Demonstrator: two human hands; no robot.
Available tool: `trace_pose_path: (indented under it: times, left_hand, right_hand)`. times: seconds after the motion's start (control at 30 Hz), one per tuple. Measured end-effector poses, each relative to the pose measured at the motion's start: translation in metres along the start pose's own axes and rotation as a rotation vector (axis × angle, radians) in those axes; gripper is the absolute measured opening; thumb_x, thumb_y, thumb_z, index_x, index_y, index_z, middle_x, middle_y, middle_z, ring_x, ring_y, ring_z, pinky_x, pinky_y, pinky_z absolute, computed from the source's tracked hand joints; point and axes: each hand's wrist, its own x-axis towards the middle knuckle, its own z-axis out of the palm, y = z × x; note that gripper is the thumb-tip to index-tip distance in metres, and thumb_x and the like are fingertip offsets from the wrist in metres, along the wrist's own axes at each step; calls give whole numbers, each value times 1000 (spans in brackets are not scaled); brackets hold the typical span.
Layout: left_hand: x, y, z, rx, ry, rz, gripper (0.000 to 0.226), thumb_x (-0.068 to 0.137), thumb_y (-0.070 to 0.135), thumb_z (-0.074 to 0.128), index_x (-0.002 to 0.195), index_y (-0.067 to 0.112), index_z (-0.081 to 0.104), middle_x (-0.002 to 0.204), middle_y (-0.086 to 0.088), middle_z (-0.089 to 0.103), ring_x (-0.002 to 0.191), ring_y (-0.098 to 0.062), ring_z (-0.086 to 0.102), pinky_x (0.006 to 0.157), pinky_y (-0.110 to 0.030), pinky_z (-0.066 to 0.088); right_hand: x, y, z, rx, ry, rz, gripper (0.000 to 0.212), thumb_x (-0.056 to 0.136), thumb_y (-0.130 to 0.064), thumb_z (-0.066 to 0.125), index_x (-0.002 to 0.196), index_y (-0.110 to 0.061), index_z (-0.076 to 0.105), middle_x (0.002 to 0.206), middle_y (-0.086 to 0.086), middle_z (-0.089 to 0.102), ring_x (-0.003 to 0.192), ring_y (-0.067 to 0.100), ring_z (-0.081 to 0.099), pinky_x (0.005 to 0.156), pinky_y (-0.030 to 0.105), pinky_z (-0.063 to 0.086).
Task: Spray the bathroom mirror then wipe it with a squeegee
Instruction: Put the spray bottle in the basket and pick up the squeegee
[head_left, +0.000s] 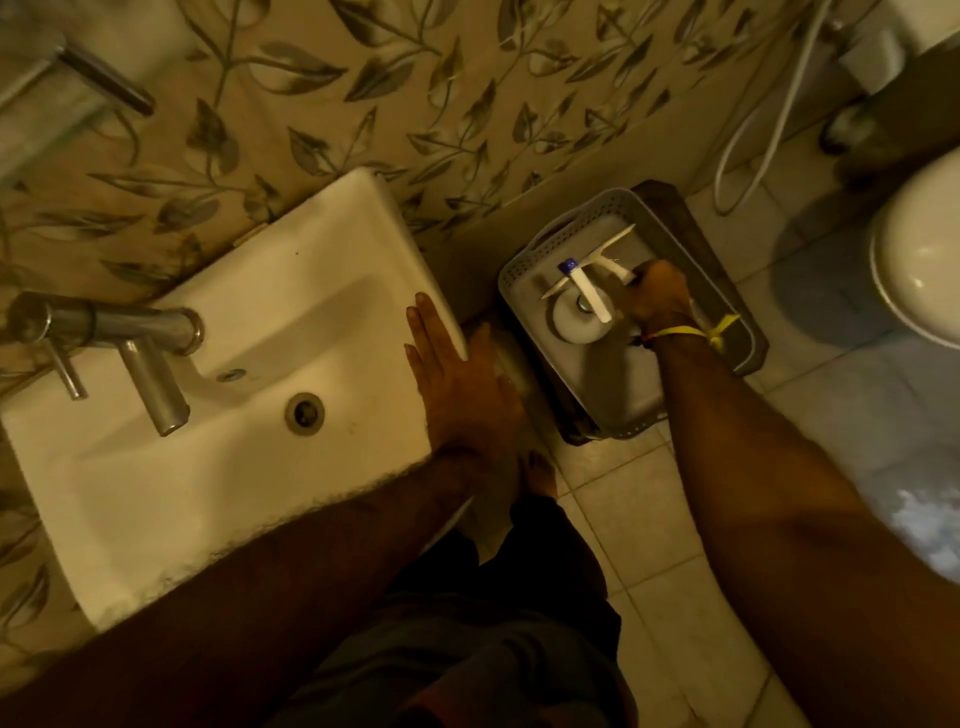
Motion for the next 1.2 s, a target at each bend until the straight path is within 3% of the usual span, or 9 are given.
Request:
trace_pose_path:
  times: [0.07,0.2,0.43,0.63,0.73,0.83,0.97,1.03,1.2]
  left_hand:
    - [-1,0,-2,-18,-1,3,62,95,34,57,154,28,38,164,-26,-25,153,-44,-22,128,-55,2]
    - [-2,-1,-1,-51,34,15,60,93,32,59,150,24,42,166,-26,-22,154,-44,-19,127,-58,7]
    - [1,-7,5,-91,98,44,57,91,41,62,142,18,52,168,-24,-13,156,-44,-11,125,-60,12]
    - [4,-16,-18,-66,-102,66,86,94,59,59,162,24,20,166,-22,-24,155,-39,-20,125,-60,0]
    - [-4,-29,-54,-196,-163,97,89,98,50,60,163,16,11,171,-16,-9,158,-32,-12,127,-56,-2]
    - [-32,-45,-89,-323,33,245,81,101,40,58,162,11,14,172,-13,0,159,-29,-7,129,-50,0]
    - [-72,-87,-128,-414,344,438,74,100,30,60,161,9,23,171,-13,6,159,-29,-3,130,-48,3]
    - [-84,-113,-147,-470,487,482,70,99,25,62,159,7,29,170,-15,12,159,-31,1,129,-52,10]
    - [-96,-184,-197,-525,839,511,65,97,17,63,155,4,37,167,-18,21,158,-35,10,127,-50,22]
  right_hand:
    - [-10,-8,-13,26,33,-40,25,91,-17,65,110,-2,69,114,25,66,104,42,65,74,38,53]
    - [-38,-20,-36,49,142,-111,29,91,-16,60,111,1,68,118,27,65,112,43,60,90,44,50]
    - [-117,-32,-57,193,403,-176,31,91,-15,54,116,-5,68,116,19,66,107,36,62,92,42,52]
    - [-198,-63,-66,343,651,-304,23,92,-13,58,109,0,64,110,18,61,101,30,59,79,33,46]
    - [-238,-90,-67,444,690,-343,21,90,-12,60,106,1,64,107,19,61,97,29,59,76,33,48]
    - [-276,-119,-65,566,703,-380,20,87,-12,62,102,1,64,99,17,66,91,28,63,76,39,54]
    - [-338,-166,-57,670,737,-527,23,86,-15,69,105,-2,63,91,6,64,82,16,62,66,24,51]
    - [-367,-188,-51,686,768,-610,24,87,-16,70,105,-3,61,89,3,62,81,18,64,68,32,56]
    - [-434,-230,-37,343,877,-686,30,96,-33,58,118,-13,60,101,5,69,91,22,65,70,32,49]
